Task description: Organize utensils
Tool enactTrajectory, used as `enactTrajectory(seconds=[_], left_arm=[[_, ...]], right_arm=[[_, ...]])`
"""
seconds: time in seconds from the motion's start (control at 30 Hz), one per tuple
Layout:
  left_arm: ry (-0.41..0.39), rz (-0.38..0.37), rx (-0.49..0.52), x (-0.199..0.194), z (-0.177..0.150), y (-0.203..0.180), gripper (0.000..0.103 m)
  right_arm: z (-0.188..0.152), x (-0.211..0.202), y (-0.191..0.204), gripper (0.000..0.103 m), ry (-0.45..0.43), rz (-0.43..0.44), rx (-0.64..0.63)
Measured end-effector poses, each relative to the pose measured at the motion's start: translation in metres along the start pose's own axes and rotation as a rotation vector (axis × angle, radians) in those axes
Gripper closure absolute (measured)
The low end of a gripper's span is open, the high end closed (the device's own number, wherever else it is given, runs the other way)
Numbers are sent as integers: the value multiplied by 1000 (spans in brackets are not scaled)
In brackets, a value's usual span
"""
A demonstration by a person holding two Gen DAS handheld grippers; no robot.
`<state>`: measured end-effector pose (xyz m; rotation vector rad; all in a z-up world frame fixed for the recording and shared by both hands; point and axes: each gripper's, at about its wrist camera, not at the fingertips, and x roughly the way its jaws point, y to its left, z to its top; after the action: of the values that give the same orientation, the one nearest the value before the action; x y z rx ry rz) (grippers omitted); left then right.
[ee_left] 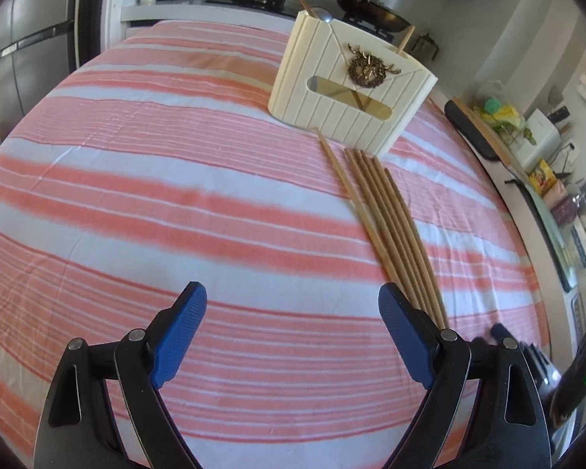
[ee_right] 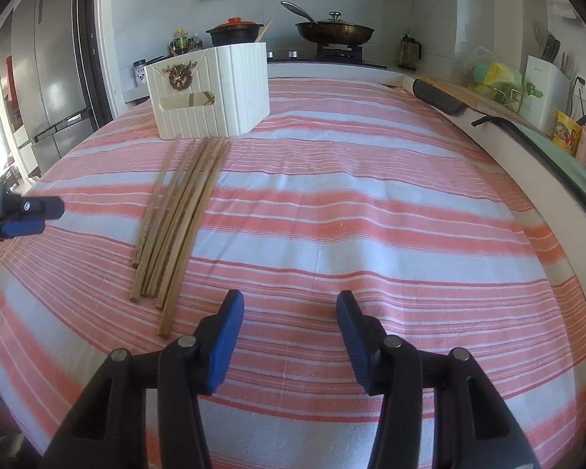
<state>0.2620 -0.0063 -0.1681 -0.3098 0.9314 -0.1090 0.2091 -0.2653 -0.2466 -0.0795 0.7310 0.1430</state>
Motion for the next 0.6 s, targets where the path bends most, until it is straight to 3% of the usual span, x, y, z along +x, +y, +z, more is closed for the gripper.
enactTrajectory(seconds=[0.3, 0.6], left_arm=[[-40, 74, 59, 45, 20, -41, 12], [-31, 216, 124, 74, 25, -58, 12]], right_arm=[[0, 1, 0, 52, 6, 2, -4], [0, 1, 0, 51, 6, 2, -4]])
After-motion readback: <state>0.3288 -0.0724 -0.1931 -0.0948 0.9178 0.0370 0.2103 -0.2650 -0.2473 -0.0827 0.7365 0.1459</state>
